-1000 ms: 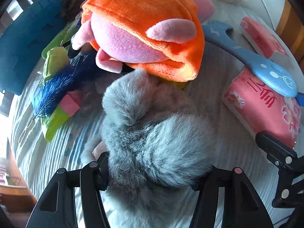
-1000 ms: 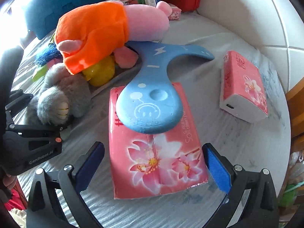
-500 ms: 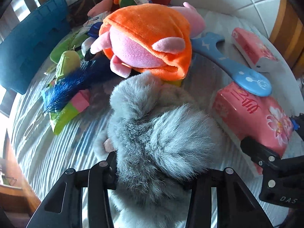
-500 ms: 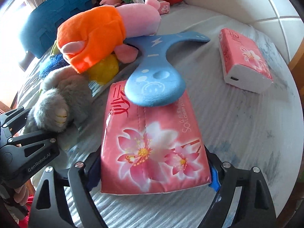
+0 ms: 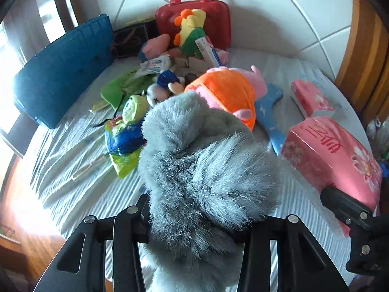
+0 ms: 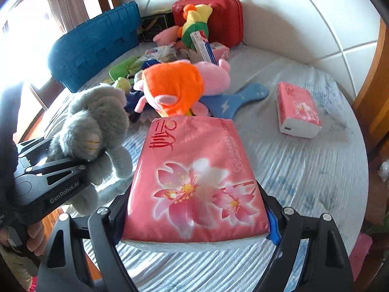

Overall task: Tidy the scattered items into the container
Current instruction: 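Lift the plush and tissue pack with both tools and carry them over the bin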

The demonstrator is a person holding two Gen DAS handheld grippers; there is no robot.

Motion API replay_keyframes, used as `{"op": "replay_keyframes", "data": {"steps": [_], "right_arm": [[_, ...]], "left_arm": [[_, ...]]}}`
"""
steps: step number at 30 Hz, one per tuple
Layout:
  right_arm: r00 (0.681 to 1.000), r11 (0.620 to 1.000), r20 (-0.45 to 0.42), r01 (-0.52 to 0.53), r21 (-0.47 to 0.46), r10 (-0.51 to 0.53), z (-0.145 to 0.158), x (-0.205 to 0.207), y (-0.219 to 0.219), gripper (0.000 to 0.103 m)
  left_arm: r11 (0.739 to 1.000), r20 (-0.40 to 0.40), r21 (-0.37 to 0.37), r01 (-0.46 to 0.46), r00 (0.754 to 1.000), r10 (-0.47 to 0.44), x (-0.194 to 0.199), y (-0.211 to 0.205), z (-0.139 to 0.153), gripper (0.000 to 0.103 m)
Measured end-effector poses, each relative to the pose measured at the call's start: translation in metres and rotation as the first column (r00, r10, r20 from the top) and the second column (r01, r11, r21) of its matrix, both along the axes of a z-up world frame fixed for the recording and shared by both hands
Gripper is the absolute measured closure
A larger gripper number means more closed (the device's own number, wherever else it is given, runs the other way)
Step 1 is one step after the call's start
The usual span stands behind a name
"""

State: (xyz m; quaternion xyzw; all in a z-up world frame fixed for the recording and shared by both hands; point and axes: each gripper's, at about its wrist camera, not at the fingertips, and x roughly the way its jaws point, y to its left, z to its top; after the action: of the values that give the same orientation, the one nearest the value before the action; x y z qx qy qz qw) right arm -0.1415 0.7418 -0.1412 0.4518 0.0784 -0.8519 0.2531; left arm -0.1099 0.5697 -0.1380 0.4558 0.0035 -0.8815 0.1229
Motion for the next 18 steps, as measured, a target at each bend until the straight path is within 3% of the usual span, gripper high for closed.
{"op": "replay_keyframes", "data": {"steps": [6,18], "right_arm": [[0.994,1.000,-0.106,0.005,-0.025,-0.008,0.044,0.020,-0.037,0.018],[0.963,0.993,-0.244,0.103,-0.055,-0.114,0.092,0.047,-0.184,0.018]], "left_arm": [[1.000,-0.079,0.008,0.025,0.997,-0.024,0.019,-0.047,0.034,0.061],[0.991,-0.145,-0.025,0.133,0.980,-0.135,0.026,-0.185,0.069,0.061]]}}
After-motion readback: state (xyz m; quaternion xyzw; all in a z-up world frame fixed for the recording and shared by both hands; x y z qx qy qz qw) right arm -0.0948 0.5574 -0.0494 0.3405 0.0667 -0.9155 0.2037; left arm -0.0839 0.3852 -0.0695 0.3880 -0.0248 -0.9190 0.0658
